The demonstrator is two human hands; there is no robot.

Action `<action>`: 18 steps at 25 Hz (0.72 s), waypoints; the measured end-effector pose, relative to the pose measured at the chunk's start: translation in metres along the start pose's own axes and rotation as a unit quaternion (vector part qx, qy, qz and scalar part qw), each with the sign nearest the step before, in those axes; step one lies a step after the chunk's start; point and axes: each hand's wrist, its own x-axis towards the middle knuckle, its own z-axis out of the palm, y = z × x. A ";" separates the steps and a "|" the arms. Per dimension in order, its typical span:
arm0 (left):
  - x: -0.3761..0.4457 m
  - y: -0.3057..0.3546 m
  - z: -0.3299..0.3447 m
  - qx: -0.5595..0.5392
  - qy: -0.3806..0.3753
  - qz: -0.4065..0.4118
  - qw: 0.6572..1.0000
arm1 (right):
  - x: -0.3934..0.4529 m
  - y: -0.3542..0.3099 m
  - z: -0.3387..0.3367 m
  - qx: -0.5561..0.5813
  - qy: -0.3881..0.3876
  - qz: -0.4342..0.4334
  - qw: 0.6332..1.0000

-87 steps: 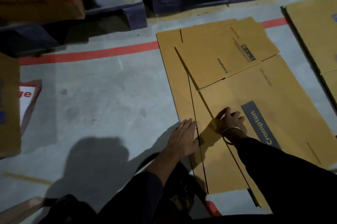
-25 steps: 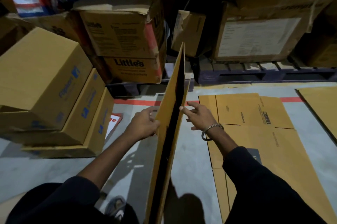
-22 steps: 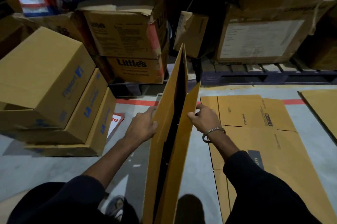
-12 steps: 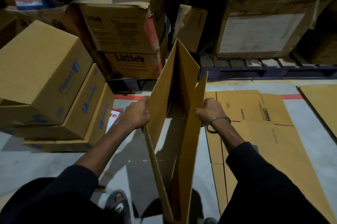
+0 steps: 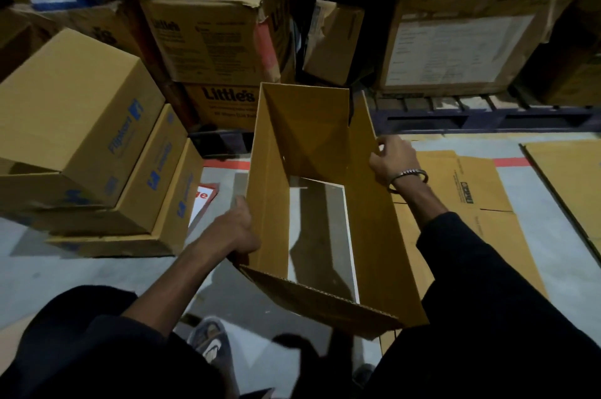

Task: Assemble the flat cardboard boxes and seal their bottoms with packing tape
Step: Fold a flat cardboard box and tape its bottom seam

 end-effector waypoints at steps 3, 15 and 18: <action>-0.012 -0.011 0.012 -0.003 0.008 -0.007 1.000 | 0.008 -0.006 0.010 0.004 0.000 -0.009 1.000; -0.036 -0.035 0.022 0.014 0.083 0.021 0.996 | -0.065 0.001 -0.003 -0.063 -0.136 0.052 0.987; -0.045 -0.053 0.023 0.075 0.094 -0.010 0.993 | -0.068 -0.005 0.000 -0.007 -0.110 0.070 0.991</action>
